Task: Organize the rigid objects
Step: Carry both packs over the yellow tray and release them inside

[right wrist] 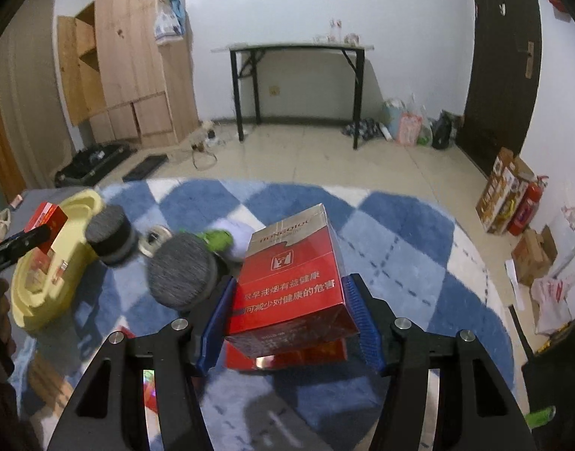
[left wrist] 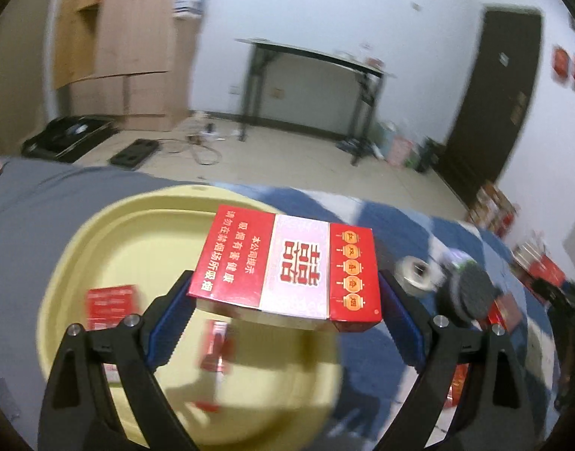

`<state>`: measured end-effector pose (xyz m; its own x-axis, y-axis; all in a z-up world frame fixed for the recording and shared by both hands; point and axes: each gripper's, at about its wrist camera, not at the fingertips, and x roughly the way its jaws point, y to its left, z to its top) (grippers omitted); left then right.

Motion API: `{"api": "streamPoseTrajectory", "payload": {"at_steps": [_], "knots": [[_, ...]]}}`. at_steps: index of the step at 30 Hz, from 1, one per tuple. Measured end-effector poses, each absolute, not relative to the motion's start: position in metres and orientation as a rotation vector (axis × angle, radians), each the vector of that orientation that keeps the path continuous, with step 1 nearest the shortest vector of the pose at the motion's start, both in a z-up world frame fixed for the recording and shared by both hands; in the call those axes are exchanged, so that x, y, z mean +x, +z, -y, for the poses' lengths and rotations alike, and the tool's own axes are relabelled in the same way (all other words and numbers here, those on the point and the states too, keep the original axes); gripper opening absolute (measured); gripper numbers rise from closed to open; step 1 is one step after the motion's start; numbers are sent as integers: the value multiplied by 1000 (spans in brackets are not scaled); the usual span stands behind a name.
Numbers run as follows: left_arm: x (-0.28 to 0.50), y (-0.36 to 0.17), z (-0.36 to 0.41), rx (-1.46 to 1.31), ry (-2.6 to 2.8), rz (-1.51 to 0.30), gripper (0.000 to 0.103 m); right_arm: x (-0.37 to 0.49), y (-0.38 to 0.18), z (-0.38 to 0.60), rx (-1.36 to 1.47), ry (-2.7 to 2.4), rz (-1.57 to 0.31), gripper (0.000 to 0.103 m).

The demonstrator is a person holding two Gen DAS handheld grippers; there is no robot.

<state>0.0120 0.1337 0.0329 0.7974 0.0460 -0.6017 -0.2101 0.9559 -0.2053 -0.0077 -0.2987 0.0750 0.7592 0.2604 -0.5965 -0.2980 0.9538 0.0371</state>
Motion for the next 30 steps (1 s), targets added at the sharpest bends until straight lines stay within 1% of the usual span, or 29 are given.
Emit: {"api": "streamPoseTrajectory", "payload": {"at_steps": [7,10,17,22,25,30], "knots": [[-18,30,-215,-386,362,-627,92,-42,100,279,-27,440,-521,58],[-23,23,-235,-426,422,-646,92,-61,110,248,-50,547,-477,58],[-15,9,-234,-407,439,-722,92,-50,104,140,-110,849,-574,58],[-8,-12,-242,-420,438,-795,92,-17,72,53,-238,907,-657,58],[-4,-14,-239,-421,428,-801,92,-3,53,22,-311,924,-708,58],[0,-23,-240,-428,430,-816,92,9,30,-28,-407,906,-735,58]]}}
